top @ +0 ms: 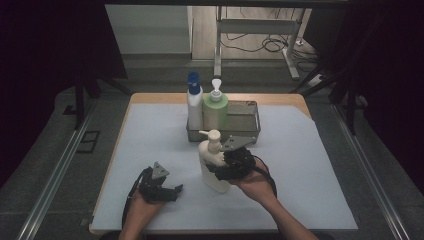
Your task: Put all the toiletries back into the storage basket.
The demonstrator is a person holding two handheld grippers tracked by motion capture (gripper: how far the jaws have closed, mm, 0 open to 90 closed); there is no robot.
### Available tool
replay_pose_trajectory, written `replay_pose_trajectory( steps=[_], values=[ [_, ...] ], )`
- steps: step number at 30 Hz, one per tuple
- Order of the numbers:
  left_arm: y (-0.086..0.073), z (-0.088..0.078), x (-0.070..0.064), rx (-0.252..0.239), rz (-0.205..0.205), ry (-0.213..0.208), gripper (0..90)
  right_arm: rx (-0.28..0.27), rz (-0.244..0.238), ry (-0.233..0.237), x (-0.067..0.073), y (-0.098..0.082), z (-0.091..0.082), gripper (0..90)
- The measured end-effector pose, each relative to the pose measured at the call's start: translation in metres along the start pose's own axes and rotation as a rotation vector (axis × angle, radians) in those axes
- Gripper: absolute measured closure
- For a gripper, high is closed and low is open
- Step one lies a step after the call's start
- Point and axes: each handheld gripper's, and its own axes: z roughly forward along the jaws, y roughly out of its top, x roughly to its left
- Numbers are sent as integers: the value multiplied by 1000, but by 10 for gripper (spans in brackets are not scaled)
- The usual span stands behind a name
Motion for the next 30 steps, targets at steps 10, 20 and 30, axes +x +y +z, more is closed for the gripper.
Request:
replay_pose_trajectory(
  steps=[10,20,30],
  values=[
    [0,0,0,0,-1,0,119,13,-11,-23,-6,1,-13,361],
    [0,0,0,1,0,-1,118,3,5,-24,-14,5,-25,362],
    [0,0,0,2,0,-1,118,-3,16,-41,-25,12,-42,363]
  ],
)
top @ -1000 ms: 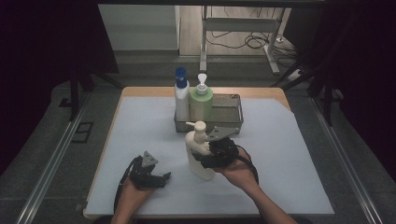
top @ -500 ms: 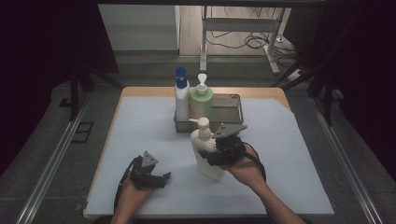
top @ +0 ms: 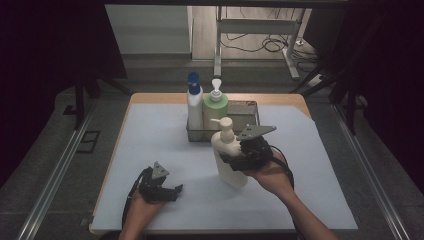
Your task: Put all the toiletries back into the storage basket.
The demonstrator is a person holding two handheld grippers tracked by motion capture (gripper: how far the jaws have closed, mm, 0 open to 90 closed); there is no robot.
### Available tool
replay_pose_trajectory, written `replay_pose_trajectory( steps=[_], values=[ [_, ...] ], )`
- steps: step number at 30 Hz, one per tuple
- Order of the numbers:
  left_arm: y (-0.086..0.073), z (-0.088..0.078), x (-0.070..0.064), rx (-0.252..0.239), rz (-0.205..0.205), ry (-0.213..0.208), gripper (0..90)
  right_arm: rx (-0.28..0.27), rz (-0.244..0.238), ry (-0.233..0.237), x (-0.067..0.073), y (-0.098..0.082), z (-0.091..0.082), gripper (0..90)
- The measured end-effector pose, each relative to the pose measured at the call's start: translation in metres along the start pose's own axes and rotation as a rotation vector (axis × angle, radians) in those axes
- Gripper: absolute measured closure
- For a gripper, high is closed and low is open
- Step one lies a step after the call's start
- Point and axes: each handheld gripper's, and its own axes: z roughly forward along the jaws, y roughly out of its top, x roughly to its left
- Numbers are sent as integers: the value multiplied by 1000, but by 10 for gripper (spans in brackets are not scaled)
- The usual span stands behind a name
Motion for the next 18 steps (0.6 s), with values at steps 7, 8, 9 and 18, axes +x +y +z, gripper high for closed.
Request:
replay_pose_trajectory(
  steps=[7,8,9,18],
  values=[
    [0,0,0,0,0,0,118,-12,18,-14,-11,5,-12,363],
    [0,0,0,0,0,0,118,-14,20,-16,-12,6,-14,363],
    [0,0,0,0,0,0,118,-16,23,-18,-14,7,-16,363],
    [0,0,0,-1,-1,0,119,-28,34,-53,-29,15,-29,363]
  ],
)
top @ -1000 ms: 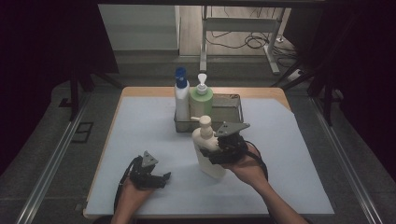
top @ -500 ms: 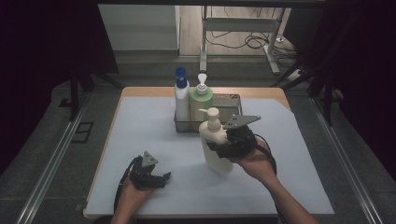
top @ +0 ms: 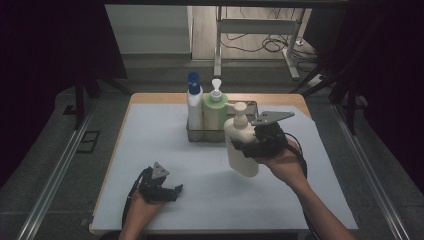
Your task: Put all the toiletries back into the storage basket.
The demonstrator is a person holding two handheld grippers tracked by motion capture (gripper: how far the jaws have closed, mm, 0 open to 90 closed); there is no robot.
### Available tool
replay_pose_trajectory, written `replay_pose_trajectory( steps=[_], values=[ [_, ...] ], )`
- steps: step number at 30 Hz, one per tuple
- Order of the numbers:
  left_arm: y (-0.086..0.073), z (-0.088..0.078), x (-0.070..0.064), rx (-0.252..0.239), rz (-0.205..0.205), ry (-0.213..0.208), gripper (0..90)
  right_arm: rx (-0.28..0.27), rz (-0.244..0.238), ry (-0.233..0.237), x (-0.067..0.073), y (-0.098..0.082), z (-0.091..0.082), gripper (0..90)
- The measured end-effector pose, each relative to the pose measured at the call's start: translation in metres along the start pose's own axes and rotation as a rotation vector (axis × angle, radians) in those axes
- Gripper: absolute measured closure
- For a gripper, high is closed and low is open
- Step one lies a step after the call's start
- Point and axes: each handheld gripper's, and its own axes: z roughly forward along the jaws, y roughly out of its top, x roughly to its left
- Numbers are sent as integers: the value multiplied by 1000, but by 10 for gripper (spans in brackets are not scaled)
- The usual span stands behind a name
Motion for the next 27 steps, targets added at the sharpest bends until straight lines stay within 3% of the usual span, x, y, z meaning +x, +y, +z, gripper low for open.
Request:
replay_pose_trajectory(
  steps=[12,27],
  values=[
    [0,0,0,1,1,0,118,-9,42,-62,-26,9,-10,363],
    [0,0,0,0,1,0,119,-41,72,-117,-49,25,-9,363]
  ],
)
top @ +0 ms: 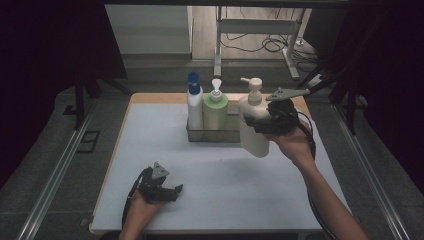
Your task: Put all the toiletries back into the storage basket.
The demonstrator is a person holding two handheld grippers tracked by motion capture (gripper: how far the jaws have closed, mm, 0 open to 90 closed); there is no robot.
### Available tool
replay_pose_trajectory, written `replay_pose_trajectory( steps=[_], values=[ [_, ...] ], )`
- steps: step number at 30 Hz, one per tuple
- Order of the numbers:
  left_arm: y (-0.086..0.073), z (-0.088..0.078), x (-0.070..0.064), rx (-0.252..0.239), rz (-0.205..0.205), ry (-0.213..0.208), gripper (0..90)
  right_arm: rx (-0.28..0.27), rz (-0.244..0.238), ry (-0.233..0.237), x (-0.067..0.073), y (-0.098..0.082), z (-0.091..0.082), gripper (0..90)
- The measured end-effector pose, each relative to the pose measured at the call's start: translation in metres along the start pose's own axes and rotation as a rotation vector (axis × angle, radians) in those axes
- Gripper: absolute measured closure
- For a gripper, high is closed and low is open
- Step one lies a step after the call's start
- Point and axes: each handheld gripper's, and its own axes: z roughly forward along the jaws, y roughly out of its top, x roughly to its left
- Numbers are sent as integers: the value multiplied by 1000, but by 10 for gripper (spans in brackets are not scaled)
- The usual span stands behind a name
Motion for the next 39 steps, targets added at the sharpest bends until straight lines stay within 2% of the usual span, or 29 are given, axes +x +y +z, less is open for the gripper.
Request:
replay_pose_trajectory(
  steps=[9,30,39],
  values=[
    [0,0,0,-1,1,2,119,-22,34,-28,-15,12,9,364],
    [0,0,0,-1,1,2,118,-33,63,-79,-35,32,41,364],
    [0,0,0,-2,1,3,119,-55,75,-107,-45,38,56,365]
  ],
)
